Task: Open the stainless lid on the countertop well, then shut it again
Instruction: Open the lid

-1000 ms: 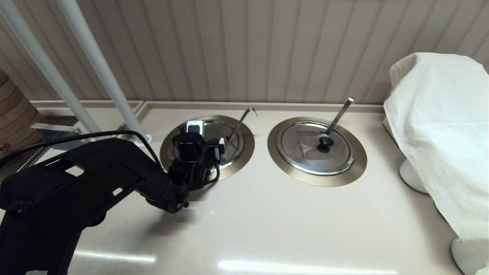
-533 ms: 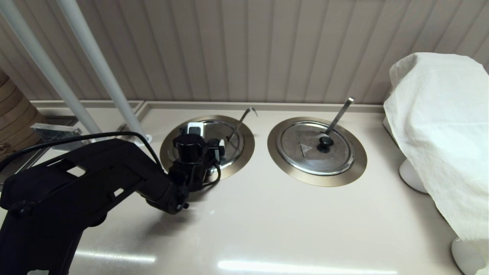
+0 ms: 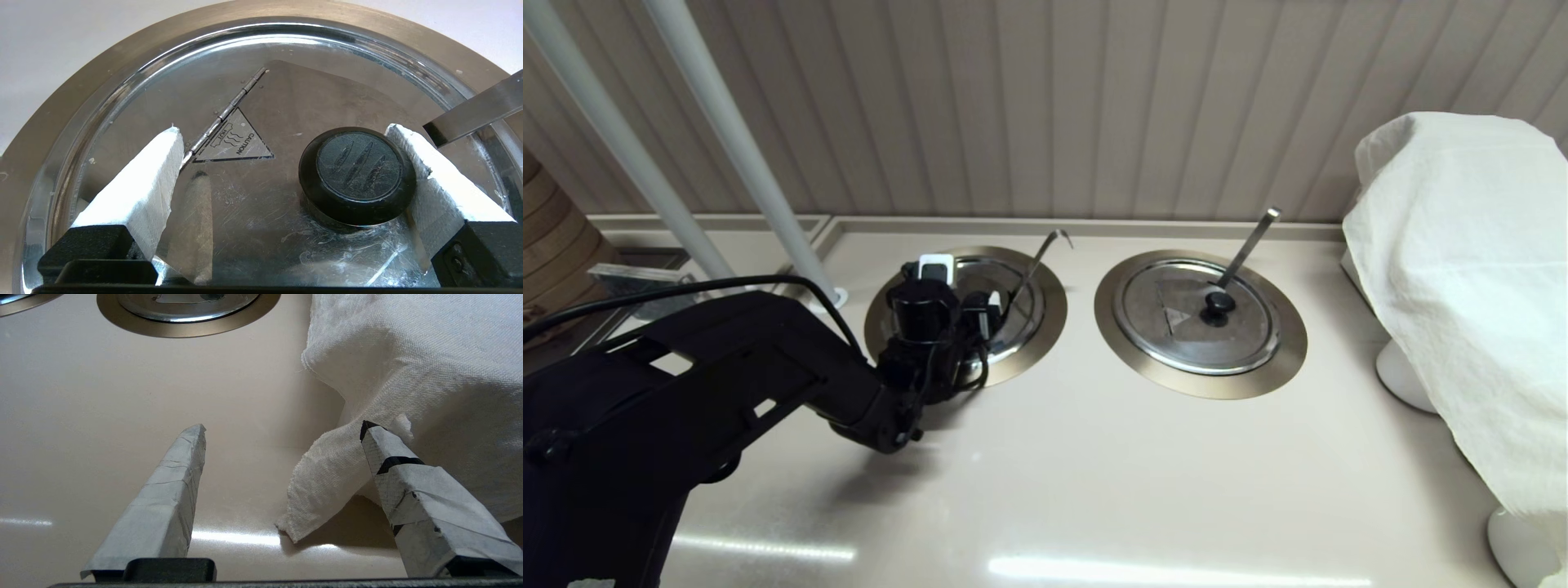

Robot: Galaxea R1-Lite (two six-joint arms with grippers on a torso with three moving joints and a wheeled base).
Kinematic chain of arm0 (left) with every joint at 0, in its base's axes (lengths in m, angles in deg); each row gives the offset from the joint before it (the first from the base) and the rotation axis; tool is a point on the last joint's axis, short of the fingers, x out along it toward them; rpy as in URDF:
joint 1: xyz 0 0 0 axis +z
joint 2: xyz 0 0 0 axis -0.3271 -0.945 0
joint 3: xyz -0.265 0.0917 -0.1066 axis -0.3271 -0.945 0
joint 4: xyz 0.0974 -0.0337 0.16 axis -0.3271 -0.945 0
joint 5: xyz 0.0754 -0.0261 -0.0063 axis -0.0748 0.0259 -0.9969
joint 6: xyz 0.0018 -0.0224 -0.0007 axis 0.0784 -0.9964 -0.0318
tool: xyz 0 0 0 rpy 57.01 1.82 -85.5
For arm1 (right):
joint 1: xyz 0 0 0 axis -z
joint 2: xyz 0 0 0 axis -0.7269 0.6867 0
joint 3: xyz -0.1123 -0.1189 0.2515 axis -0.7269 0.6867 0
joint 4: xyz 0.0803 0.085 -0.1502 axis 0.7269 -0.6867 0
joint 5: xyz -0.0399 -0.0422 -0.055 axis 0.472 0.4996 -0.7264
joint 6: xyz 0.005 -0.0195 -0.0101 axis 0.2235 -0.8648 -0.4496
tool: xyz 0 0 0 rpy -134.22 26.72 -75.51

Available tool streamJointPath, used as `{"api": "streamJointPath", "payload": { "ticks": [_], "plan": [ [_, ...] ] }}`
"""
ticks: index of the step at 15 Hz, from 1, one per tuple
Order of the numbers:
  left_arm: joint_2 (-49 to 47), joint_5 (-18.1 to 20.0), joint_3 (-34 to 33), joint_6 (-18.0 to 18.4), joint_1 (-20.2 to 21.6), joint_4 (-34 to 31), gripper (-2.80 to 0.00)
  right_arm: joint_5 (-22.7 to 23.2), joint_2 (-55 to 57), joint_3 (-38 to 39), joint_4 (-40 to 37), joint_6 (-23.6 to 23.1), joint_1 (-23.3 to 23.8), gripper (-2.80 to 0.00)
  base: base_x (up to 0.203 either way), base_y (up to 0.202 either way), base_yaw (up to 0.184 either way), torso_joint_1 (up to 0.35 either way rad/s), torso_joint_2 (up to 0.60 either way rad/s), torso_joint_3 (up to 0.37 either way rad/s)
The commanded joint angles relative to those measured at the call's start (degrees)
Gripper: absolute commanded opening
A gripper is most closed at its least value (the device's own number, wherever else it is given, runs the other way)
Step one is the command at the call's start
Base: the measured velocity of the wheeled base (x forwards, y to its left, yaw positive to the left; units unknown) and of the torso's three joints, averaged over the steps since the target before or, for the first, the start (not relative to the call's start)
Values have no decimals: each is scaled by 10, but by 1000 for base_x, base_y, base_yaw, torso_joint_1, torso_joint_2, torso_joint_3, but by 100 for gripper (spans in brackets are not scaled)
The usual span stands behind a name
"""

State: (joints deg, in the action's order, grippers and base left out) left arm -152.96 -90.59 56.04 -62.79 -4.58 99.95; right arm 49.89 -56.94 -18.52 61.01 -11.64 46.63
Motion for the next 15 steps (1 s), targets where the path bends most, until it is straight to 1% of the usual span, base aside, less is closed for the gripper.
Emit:
{"api": "streamJointPath", "payload": {
  "ticks": [1,4,11,15],
  "plan": [
    [8,-2,-2,0,0,4,0,0,0,0,0,0,0,0,0,0,0,0,0,0],
    [24,0,-5,-1,1,4,0,0,0,0,0,0,0,0,0,0,0,0,0,0],
    [28,1,-1,0,13,3,0,0,0,0,0,0,0,0,0,0,0,0,0,0],
    [31,4,7,0,30,2,0,0,0,0,0,0,0,0,0,0,0,0,0,0]
  ]
}}
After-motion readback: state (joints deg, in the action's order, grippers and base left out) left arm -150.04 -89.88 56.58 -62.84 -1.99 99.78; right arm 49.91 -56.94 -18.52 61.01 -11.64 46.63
